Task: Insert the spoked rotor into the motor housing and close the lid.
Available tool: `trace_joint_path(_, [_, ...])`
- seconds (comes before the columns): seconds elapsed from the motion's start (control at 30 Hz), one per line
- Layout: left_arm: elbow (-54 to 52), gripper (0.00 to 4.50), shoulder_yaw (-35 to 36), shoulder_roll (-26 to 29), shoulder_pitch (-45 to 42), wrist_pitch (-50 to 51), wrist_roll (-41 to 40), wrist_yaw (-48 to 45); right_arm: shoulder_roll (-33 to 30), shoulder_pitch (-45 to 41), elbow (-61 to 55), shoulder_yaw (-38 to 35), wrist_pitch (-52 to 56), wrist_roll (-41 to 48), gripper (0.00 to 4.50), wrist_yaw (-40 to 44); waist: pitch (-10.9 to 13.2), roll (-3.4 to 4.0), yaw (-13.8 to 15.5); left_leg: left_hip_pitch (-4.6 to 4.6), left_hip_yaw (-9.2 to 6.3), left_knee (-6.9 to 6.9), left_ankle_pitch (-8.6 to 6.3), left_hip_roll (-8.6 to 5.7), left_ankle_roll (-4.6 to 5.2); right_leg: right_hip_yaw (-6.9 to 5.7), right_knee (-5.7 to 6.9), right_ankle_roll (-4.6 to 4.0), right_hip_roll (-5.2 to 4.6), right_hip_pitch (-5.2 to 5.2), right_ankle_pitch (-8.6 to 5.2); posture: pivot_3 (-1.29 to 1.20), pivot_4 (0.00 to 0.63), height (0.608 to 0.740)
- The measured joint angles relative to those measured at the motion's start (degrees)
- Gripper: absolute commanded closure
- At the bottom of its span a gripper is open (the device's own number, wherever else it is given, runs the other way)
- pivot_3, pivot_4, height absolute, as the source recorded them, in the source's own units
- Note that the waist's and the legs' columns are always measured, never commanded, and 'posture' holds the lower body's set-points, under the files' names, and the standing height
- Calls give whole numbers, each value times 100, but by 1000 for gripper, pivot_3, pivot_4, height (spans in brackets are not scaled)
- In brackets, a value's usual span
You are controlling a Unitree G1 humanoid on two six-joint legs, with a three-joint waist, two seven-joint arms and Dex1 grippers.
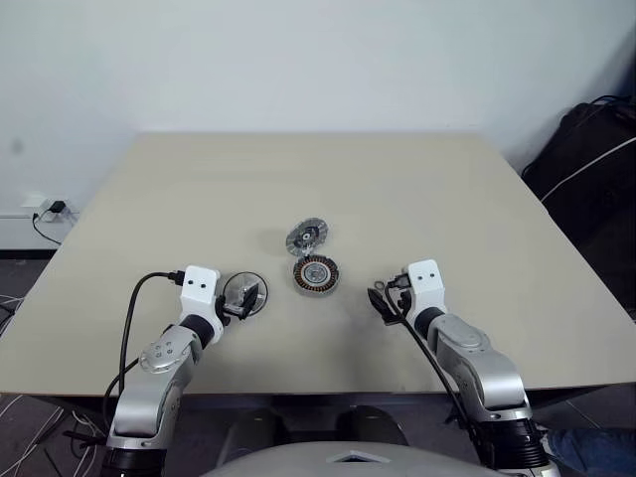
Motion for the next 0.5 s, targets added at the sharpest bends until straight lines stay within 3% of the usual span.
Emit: trace_joint_path(0.5, [8, 38, -1, -60, -6, 0, 0, -7, 190, -63, 13, 5, -5, -149, 0, -168, 17, -1, -1, -2, 0, -3, 1, 0, -2, 0, -1, 0, 0, -3, 0, 0, 0, 740])
